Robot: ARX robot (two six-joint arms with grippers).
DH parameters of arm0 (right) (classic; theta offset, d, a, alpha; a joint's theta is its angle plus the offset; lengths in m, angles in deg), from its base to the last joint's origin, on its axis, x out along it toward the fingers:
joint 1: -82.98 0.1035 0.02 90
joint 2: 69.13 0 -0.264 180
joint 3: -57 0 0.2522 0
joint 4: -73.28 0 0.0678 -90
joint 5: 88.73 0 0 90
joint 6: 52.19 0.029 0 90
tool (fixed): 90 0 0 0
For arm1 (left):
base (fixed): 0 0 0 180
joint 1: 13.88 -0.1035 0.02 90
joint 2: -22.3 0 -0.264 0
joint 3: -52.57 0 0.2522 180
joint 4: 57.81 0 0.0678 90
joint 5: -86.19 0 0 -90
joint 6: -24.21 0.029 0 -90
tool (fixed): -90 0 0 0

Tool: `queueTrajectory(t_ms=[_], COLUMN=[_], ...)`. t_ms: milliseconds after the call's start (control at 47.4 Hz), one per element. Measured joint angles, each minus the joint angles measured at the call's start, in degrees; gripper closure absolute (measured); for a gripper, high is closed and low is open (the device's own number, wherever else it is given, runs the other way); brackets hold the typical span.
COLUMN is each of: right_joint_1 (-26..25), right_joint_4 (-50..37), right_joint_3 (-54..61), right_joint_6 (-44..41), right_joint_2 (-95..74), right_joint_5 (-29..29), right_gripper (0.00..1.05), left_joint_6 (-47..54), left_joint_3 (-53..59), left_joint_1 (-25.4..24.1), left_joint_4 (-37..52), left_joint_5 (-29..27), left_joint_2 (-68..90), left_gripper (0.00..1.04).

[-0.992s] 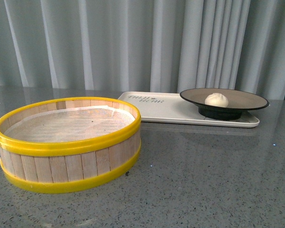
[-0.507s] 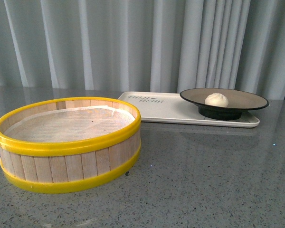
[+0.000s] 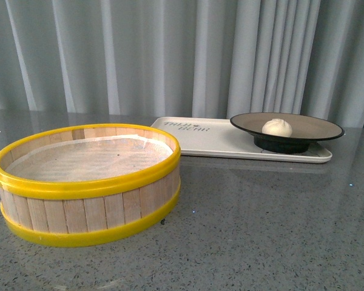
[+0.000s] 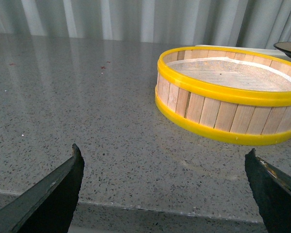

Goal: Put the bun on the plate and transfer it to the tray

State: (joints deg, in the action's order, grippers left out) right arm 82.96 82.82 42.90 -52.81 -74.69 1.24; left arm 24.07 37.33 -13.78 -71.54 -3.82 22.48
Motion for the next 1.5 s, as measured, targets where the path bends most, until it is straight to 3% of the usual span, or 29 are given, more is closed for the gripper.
queueTrajectory(t_ms=[42, 211, 317, 865, 1498], right_joint_1=[0.00, 0.00, 0.00, 0.00, 0.00], right_joint_4=[3.72, 4.15, 4.15, 4.15, 4.15], right_joint_3=[0.02, 0.02, 0.02, 0.02, 0.02], right_joint_6=[0.00, -0.04, -0.02, 0.02, 0.02], right_joint_2=[3.28, 5.29, 5.31, 5.31, 5.31], right_joint_5=[-0.02, -0.02, -0.02, -0.02, -0.02], right_gripper=[1.03, 1.02, 0.82, 0.07, 0.08], left_joint_6=[0.00, 0.00, 0.00, 0.00, 0.00], left_joint_3=[0.00, 0.00, 0.00, 0.00, 0.00], left_joint_1=[0.00, 0.00, 0.00, 0.00, 0.00], left_joint_4=[0.00, 0.00, 0.00, 0.00, 0.00], left_joint_5=[-0.04, 0.00, 0.00, 0.00, 0.00], left_joint_2=[0.00, 0.02, 0.00, 0.00, 0.00], left_gripper=[0.07, 0.07, 0.07, 0.07, 0.07])
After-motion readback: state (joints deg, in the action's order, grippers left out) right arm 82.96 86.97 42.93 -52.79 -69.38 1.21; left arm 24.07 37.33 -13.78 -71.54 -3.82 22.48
